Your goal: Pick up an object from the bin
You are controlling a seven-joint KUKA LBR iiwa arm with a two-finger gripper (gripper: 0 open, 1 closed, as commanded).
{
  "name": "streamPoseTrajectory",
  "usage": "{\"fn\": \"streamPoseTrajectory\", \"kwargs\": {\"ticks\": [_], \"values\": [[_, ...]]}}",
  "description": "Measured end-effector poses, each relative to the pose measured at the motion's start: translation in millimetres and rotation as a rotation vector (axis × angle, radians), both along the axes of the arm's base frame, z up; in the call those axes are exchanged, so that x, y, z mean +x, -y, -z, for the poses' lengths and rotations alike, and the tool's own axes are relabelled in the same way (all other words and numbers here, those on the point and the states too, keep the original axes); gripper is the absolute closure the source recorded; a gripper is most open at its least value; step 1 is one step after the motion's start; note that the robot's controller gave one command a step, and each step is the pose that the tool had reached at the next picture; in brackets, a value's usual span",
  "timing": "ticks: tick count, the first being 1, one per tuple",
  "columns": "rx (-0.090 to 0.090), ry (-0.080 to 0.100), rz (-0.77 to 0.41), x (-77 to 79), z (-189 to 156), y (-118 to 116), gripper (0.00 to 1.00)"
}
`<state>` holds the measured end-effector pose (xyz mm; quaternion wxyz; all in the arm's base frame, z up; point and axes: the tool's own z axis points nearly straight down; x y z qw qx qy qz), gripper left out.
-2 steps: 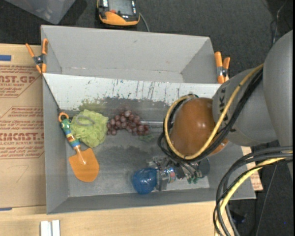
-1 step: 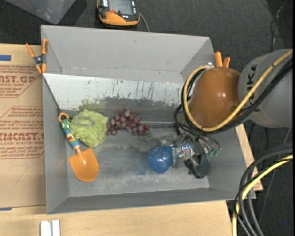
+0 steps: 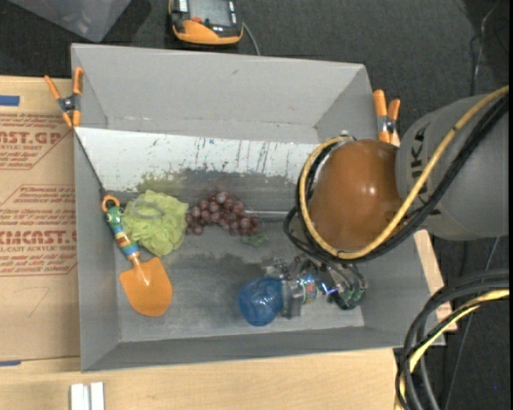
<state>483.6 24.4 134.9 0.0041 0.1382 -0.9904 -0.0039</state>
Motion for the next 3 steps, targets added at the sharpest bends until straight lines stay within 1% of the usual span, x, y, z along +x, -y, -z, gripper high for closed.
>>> {"fn": "streamPoseTrajectory", "kwargs": {"ticks": [1, 2, 3], "values": [[0.000, 0.005, -0.016, 9.8, 0.5, 11.8, 1.00], [0.000, 0.005, 0.008, 14.4, -5.1, 20.4, 0.00], [0.001, 0.002, 0.027, 8.9, -9.4, 5.2, 0.00]]}}
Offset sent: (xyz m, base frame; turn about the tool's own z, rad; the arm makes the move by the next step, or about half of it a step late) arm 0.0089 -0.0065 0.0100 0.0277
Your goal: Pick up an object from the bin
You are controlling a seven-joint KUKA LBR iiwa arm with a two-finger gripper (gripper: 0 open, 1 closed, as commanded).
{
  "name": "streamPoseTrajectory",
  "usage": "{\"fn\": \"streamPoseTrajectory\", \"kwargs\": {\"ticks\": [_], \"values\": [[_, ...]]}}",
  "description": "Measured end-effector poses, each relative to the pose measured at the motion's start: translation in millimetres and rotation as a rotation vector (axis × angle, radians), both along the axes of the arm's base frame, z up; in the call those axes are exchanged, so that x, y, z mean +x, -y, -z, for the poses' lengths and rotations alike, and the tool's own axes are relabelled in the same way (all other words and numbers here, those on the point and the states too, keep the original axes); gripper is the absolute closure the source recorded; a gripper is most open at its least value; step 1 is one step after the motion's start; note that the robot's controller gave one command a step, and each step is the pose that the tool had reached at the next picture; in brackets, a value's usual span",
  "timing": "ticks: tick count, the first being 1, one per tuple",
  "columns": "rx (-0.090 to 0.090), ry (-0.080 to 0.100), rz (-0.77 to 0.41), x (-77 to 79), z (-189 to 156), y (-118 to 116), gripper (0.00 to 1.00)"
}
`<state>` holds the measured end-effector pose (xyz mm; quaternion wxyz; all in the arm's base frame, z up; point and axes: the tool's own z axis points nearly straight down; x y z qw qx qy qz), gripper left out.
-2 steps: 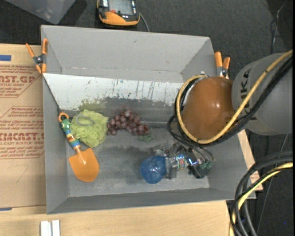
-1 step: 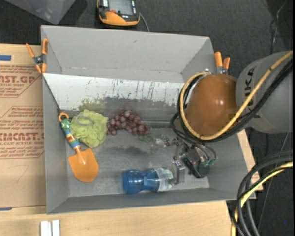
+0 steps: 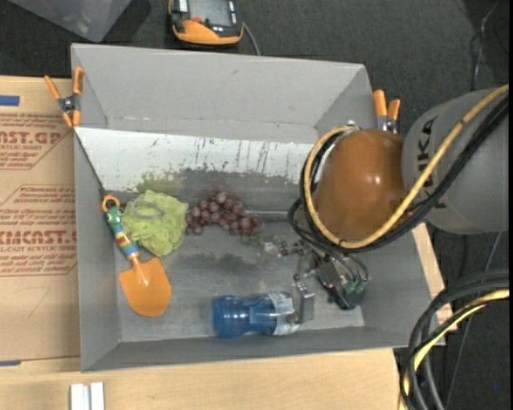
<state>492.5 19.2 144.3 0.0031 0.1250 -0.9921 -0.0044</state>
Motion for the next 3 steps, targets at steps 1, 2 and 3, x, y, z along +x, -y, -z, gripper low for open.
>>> {"fn": "streamPoseTrajectory", "kwargs": {"ticks": [1, 2, 3], "values": [[0.002, 0.002, -0.078, -2.9, 55.5, -12.3, 0.00], [0.003, 0.021, -0.068, -7.9, 60.7, -30.5, 0.00], [0.001, 0.006, -0.076, -8.9, 67.5, -22.1, 1.00]]}}
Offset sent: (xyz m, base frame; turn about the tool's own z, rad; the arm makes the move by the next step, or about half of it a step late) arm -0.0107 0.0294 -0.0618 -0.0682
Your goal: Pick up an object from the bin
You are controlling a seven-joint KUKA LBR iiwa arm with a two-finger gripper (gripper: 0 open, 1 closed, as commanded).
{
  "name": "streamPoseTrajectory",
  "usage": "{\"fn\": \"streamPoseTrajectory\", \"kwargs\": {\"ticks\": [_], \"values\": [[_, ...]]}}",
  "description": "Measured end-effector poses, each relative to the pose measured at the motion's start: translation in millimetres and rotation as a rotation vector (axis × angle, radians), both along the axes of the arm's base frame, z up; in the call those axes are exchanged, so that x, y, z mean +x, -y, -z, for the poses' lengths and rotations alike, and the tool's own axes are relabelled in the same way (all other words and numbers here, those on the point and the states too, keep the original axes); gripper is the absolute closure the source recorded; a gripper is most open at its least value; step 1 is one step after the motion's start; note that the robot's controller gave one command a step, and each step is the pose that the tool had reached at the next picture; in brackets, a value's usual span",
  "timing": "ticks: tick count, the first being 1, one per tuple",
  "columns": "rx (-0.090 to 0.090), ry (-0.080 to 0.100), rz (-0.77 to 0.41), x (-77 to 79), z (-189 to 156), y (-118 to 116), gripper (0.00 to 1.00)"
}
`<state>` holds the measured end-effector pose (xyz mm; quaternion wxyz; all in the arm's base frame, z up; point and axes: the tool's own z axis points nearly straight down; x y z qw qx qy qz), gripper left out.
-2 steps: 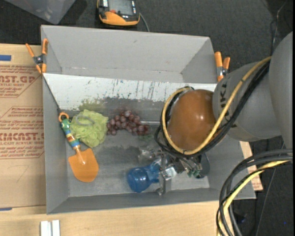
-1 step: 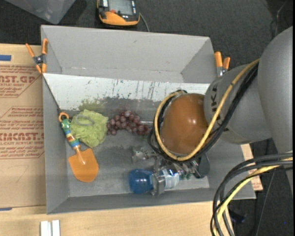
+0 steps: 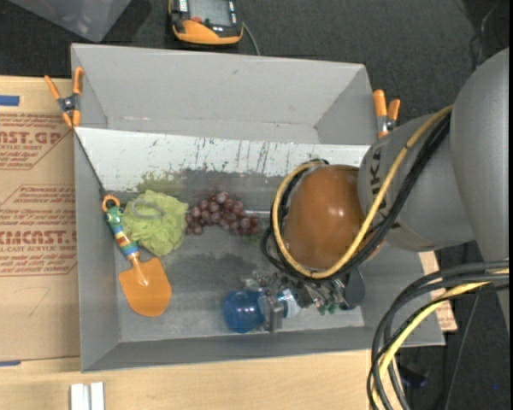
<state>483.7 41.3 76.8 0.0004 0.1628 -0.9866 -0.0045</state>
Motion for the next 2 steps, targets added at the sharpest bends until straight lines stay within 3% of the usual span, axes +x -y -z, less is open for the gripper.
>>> {"fn": "streamPoseTrajectory", "kwargs": {"ticks": [1, 2], "values": [[0.000, 0.000, 0.000, 0.0, 0.0, 0.0, 1.00], [0.000, -0.004, 0.006, 8.6, -109.4, 6.3, 1.00]]}}
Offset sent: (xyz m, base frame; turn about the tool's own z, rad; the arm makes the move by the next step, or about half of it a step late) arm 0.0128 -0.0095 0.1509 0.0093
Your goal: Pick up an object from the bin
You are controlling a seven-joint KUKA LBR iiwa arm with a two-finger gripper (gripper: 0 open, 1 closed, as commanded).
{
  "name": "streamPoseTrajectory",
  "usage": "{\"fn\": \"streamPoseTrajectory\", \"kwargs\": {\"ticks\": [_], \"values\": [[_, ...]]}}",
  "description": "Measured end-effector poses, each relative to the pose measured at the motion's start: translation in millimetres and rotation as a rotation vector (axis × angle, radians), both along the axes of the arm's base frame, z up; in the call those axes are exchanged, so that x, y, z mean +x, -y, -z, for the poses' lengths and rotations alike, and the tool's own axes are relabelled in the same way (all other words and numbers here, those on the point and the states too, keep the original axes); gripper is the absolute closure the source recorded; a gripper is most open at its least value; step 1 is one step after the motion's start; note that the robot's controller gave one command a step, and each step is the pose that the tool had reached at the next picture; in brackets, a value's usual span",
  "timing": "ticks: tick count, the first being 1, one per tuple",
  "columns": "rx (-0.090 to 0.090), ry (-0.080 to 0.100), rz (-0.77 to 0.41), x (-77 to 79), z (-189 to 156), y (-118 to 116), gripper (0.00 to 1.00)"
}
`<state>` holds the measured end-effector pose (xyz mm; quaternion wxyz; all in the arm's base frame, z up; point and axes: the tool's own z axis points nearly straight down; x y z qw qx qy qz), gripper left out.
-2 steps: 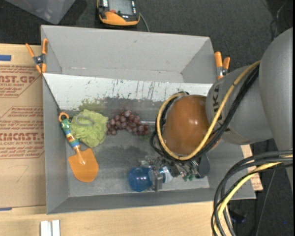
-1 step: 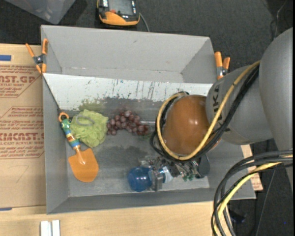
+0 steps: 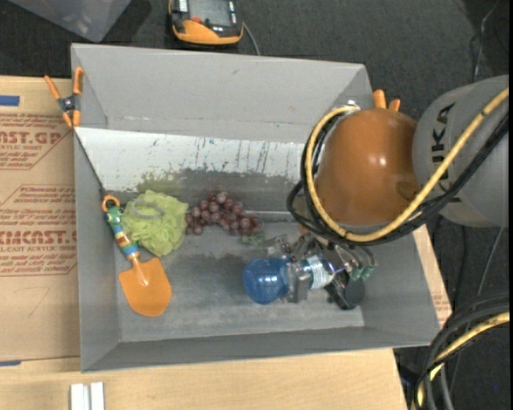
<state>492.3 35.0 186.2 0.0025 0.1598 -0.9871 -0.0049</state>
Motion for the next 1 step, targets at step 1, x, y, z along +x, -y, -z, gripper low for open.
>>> {"fn": "streamPoseTrajectory", "kwargs": {"ticks": [1], "values": [[0.000, -0.006, -0.012, -2.6, -28.8, -0.5, 1.00]]}}
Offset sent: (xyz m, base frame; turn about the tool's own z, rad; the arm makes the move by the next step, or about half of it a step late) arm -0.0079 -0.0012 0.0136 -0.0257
